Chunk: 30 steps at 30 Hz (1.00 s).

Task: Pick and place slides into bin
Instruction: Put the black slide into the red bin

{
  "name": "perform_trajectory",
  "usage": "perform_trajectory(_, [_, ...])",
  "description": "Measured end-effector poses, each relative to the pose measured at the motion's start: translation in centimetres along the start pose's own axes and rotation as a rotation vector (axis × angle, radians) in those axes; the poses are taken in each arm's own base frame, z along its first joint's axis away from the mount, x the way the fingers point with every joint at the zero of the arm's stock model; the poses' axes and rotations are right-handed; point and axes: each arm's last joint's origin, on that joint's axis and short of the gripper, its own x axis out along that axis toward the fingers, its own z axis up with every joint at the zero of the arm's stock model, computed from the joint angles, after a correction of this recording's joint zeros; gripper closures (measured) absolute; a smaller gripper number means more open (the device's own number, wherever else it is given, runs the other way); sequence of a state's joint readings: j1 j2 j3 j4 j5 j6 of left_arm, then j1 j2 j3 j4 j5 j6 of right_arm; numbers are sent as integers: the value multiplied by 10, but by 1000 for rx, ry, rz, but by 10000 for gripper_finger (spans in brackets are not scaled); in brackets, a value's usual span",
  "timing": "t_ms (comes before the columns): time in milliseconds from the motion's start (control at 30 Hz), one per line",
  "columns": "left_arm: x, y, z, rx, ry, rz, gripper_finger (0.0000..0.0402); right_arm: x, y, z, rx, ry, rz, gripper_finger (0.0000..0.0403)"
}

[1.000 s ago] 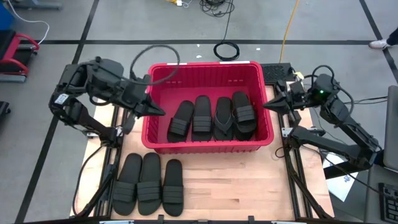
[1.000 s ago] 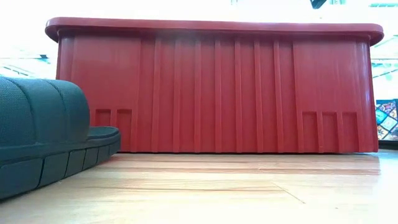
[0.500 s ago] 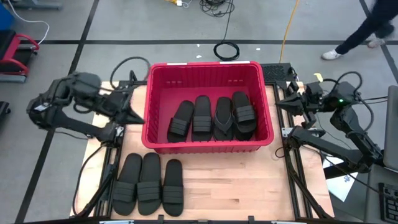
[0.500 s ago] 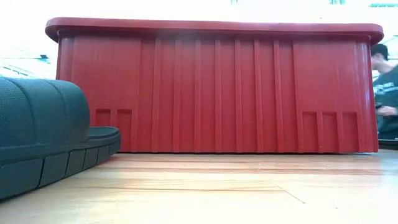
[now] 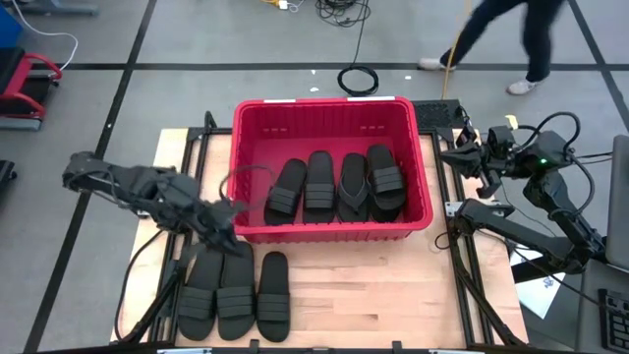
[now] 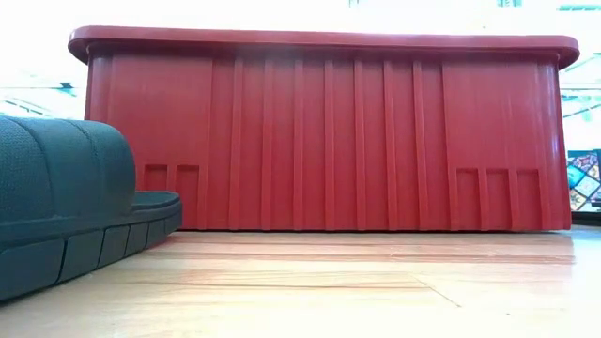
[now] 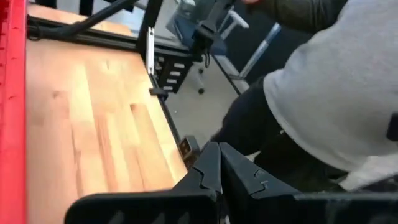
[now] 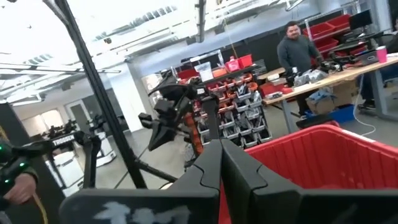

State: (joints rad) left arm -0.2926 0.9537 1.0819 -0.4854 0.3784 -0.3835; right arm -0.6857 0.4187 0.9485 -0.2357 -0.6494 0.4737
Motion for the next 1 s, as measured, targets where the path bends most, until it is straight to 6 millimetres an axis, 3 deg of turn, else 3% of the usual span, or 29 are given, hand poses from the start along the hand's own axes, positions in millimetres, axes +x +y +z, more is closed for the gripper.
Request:
perform_trajectory(200, [40,1,-4,-31,-28,1,398,0,1,0,-12,11,20,403])
perform_trajectory(400, [79,4,-19,10,67,51,399,0,4,-2,29,78,146,403])
perform_trajectory(600, [97,6,-24,-77,94,54,398,-1,6,-3,43,119,219,403])
perform_trajectory(767, [105,3,-31,-201,141,35,359,-1,7,-4,25,132,247,403])
perform_trajectory(1000, [124,10,-46,-239,272,9,266,-1,7,-5,26,150,259,403])
